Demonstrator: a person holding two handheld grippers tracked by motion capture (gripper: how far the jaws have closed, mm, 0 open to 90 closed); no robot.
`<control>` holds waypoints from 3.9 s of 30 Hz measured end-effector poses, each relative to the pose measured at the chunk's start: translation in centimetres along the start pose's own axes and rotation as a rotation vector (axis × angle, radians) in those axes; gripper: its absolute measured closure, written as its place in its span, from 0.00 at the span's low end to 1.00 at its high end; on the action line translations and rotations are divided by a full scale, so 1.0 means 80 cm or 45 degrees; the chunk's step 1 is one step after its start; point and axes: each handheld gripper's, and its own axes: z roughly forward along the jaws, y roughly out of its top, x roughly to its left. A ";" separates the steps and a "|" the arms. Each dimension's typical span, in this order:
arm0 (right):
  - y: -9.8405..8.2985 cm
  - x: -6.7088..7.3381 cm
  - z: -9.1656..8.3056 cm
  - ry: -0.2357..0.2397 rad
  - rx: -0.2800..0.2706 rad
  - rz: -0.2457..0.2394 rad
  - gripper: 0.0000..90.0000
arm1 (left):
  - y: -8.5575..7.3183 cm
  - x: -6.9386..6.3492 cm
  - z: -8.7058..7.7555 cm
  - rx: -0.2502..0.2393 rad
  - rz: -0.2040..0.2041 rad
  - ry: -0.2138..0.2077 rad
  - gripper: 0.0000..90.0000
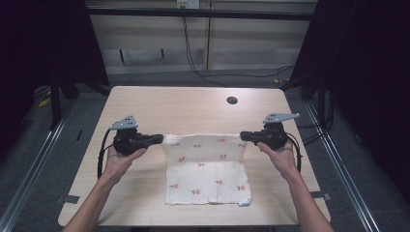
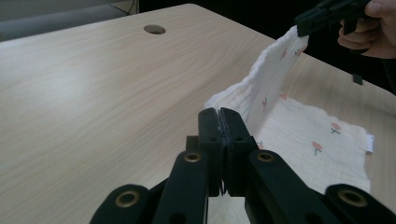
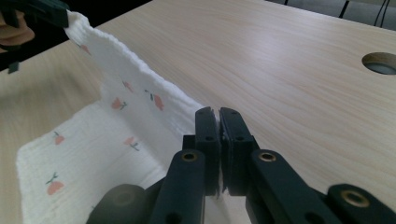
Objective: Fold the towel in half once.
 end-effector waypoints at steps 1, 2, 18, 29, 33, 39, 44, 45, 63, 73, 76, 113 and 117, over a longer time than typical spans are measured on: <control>-0.003 0.002 -0.005 0.033 -0.041 0.028 0.96 | -0.002 -0.001 -0.001 0.003 -0.002 0.005 0.98; -0.005 0.003 -0.007 0.036 -0.044 0.026 0.96 | -0.005 -0.002 -0.002 0.005 -0.014 -0.002 0.98; -0.015 0.024 -0.040 0.039 0.003 -0.022 0.96 | -0.016 -0.032 -0.010 0.049 0.021 -0.025 0.98; -0.032 0.051 -0.042 0.069 0.082 -0.077 0.96 | -0.027 -0.035 -0.012 0.137 0.053 -0.038 0.98; -0.041 0.060 -0.044 0.078 0.102 -0.089 0.96 | -0.037 -0.048 -0.013 0.179 0.045 -0.085 0.98; -0.058 0.067 -0.045 0.056 0.106 -0.095 0.96 | -0.040 -0.060 -0.014 0.215 0.079 -0.103 0.98; -0.077 0.073 -0.050 0.065 0.111 -0.079 0.96 | -0.054 -0.069 -0.015 0.237 0.082 -0.134 0.98; -0.085 0.073 -0.053 0.060 0.114 -0.065 0.96 | -0.058 -0.070 -0.013 0.238 0.074 -0.139 0.98; -0.135 0.081 -0.036 0.091 0.273 -0.071 0.93 | -0.095 -0.085 0.008 0.397 0.103 -0.186 0.97; -0.136 0.095 -0.051 0.085 0.226 -0.045 0.81 | -0.092 -0.076 -0.002 0.297 0.005 -0.242 0.81; -0.131 0.094 -0.051 0.072 0.193 -0.046 0.78 | -0.088 -0.070 0.006 0.304 0.007 -0.222 0.81; -0.107 -0.001 0.010 -0.256 0.280 0.028 0.72 | -0.078 -0.078 0.087 0.469 0.070 -0.167 0.79; -0.100 0.011 0.001 -0.245 0.234 0.022 0.65 | -0.075 -0.074 0.079 0.425 0.027 -0.155 0.65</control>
